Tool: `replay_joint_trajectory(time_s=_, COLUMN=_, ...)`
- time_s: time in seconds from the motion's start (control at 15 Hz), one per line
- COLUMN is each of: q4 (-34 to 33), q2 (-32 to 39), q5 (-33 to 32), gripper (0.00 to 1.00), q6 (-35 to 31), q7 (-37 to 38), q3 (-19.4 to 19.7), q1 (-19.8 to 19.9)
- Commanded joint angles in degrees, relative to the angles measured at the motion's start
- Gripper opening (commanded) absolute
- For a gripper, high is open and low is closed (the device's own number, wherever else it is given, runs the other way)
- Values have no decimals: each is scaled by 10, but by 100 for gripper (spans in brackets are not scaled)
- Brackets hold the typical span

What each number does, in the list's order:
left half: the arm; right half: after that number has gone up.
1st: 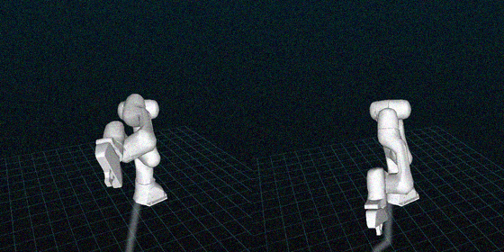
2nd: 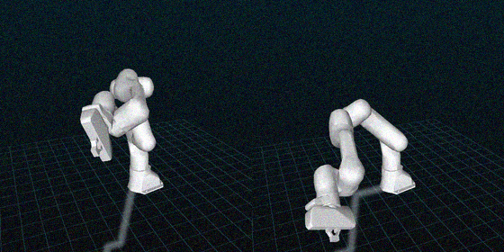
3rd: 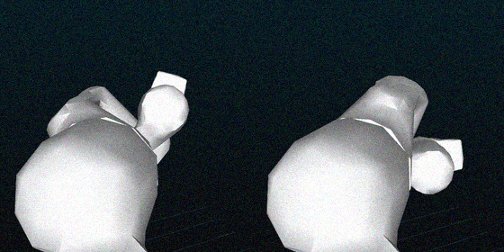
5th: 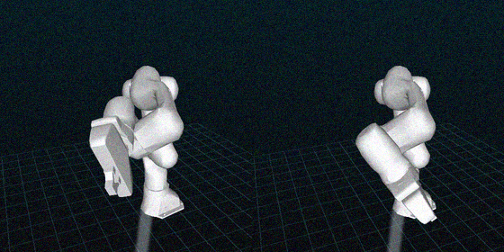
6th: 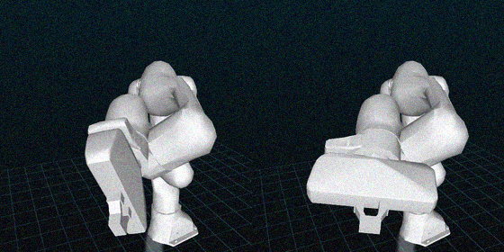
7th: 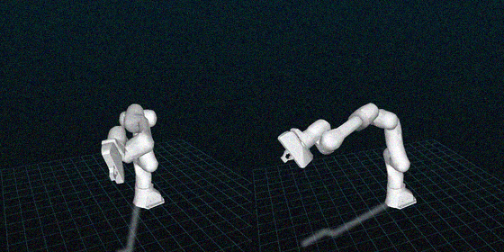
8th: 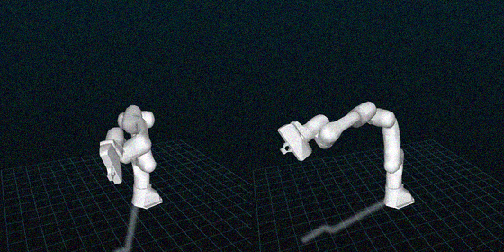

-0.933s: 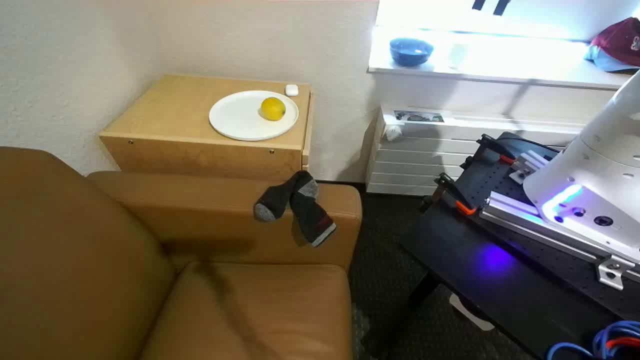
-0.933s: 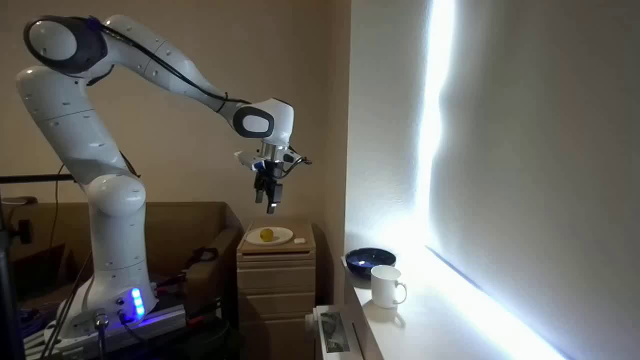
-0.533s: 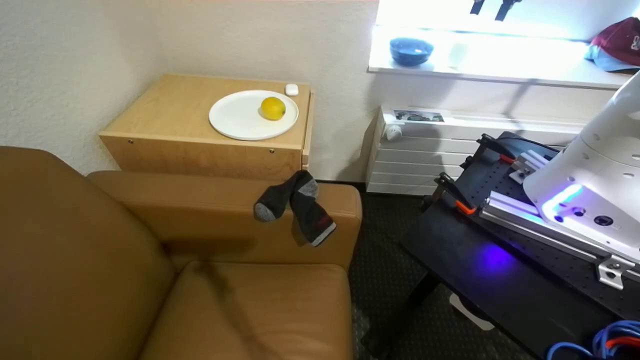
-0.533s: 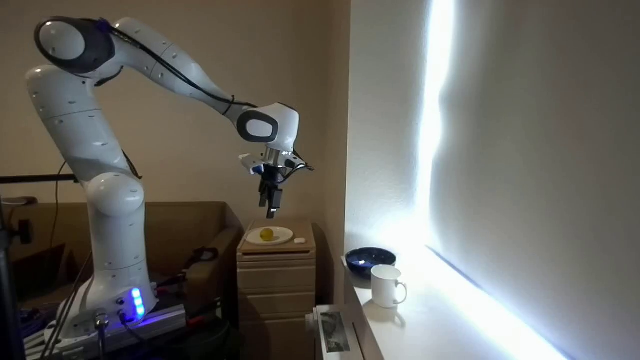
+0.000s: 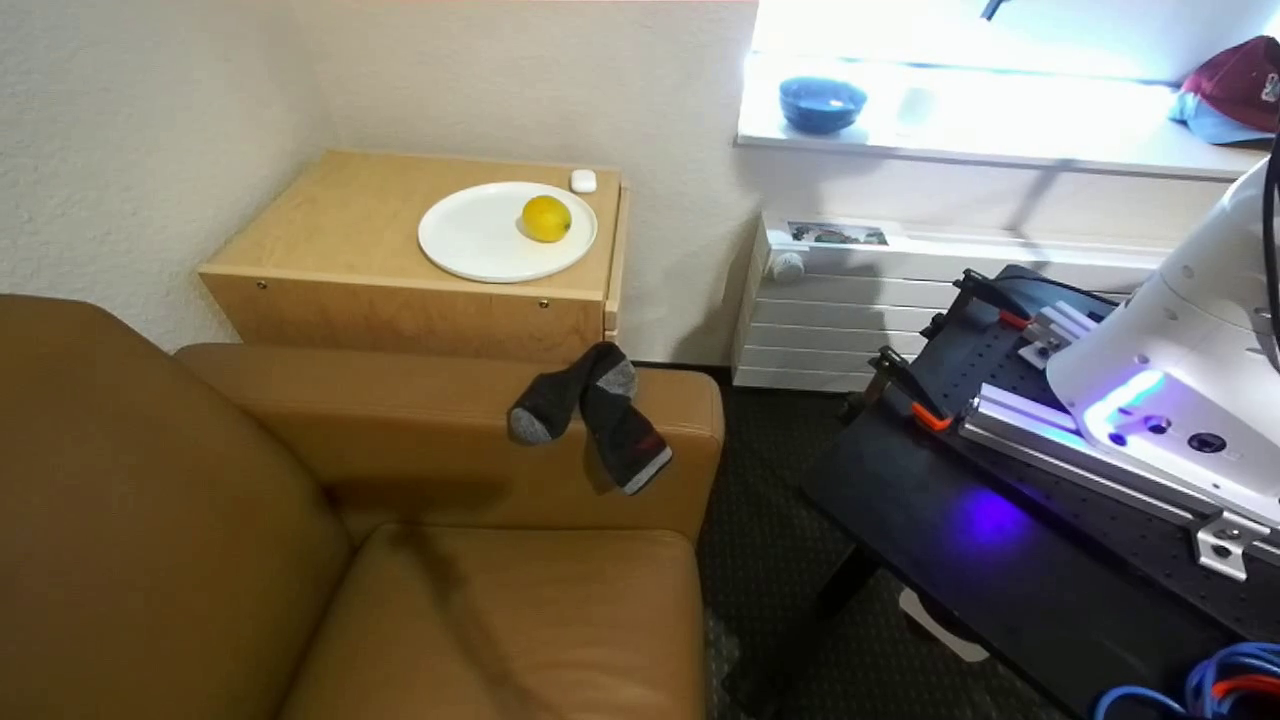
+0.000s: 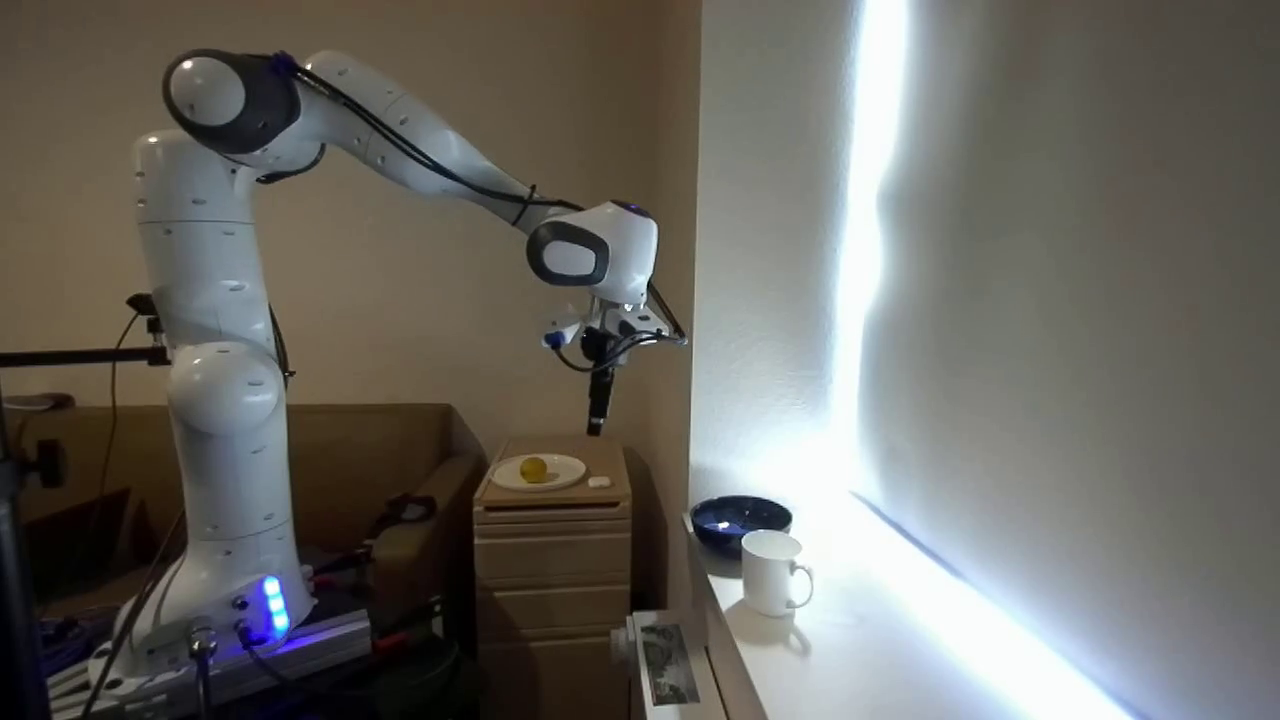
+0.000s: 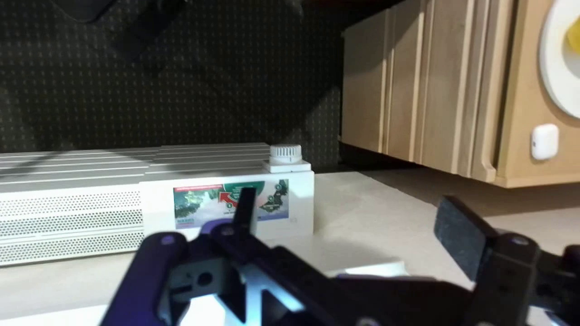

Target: Move the mug cup from the window sill to the top of the dresser

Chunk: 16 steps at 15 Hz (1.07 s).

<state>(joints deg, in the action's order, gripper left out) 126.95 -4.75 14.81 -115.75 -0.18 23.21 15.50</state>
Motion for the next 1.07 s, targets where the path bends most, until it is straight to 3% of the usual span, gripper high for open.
replay_joint_trajectory(time_s=0.0, q4=-12, q2=-4, q5=5, gripper=100, q6=10, q7=11, q3=-16, q1=12)
replay_joint_trajectory(time_s=0.07, q4=-16, q2=-9, q5=5, gripper=100, q6=15, q7=19, q3=-19, q1=11)
replay_joint_trajectory(time_s=0.2, q4=-57, q2=69, q5=-8, gripper=100, q6=-28, q7=92, q3=-16, q1=19)
replay_joint_trajectory(time_s=0.53, q4=-176, q2=217, q5=2, gripper=100, q6=-60, q7=159, q3=16, q1=69)
replay_joint_trajectory(time_s=0.73, q4=-267, q2=295, q5=-6, gripper=100, q6=-43, q7=201, q3=39, q1=116)
replay_joint_trajectory(time_s=0.8, q4=-311, q2=322, q5=-2, gripper=100, q6=-4, q7=217, q3=43, q1=135)
replay_joint_trajectory(time_s=0.87, q4=-233, q2=269, q5=-8, gripper=100, q6=-53, q7=195, q3=28, q1=115)
replay_joint_trajectory(time_s=1.0, q4=-253, q2=287, q5=-8, gripper=100, q6=-49, q7=193, q3=30, q1=130)
